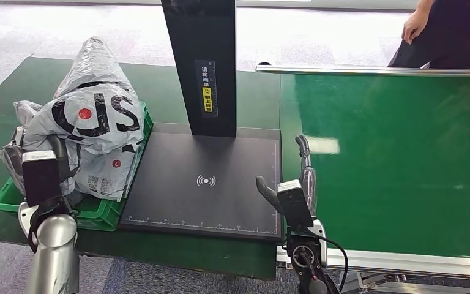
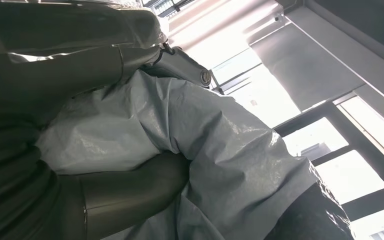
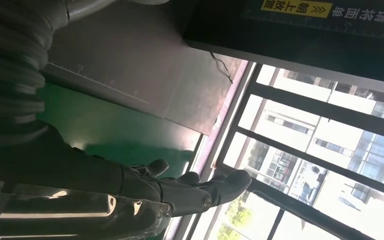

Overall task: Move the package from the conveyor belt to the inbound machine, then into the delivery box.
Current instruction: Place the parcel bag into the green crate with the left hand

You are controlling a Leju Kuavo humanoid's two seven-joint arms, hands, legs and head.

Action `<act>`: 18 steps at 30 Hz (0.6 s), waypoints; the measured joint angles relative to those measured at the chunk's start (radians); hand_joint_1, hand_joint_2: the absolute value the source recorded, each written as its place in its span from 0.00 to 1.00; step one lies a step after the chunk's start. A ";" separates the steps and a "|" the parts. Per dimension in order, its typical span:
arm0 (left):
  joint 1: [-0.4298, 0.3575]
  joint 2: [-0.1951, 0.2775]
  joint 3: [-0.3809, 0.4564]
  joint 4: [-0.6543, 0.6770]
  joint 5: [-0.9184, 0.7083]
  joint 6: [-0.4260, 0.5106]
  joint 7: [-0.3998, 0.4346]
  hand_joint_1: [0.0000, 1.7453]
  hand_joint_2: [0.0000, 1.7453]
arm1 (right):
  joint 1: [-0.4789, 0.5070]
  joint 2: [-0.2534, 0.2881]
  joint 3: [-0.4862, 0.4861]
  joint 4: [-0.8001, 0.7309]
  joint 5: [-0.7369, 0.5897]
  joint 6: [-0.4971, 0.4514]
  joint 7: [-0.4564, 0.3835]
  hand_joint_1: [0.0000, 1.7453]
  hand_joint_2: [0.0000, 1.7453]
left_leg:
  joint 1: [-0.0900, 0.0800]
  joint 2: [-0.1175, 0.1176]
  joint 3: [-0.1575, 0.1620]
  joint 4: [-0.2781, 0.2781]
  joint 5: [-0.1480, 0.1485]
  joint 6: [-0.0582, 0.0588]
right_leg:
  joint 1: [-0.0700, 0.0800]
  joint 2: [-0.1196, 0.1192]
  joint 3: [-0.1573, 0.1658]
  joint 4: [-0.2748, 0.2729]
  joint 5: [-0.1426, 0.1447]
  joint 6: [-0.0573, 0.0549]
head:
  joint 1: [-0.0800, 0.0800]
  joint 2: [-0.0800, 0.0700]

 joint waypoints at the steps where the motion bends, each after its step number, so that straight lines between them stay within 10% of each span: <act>1: -0.003 0.001 0.004 0.005 -0.001 0.001 0.000 0.84 1.00 | -0.001 0.000 0.001 0.000 -0.001 0.000 0.001 0.00 1.00 | 0.000 0.000 0.000 0.000 0.000 0.000 | 0.000 0.000 0.000 0.000 0.000 0.000 | 0.000 0.000; 18: -0.088 0.043 0.104 0.176 -0.021 0.035 0.023 0.84 1.00 | -0.004 0.000 0.018 0.000 -0.011 0.000 0.004 0.00 1.00 | 0.000 0.000 0.000 0.000 0.000 0.000 | 0.000 0.000 0.000 0.000 0.000 0.000 | 0.000 0.000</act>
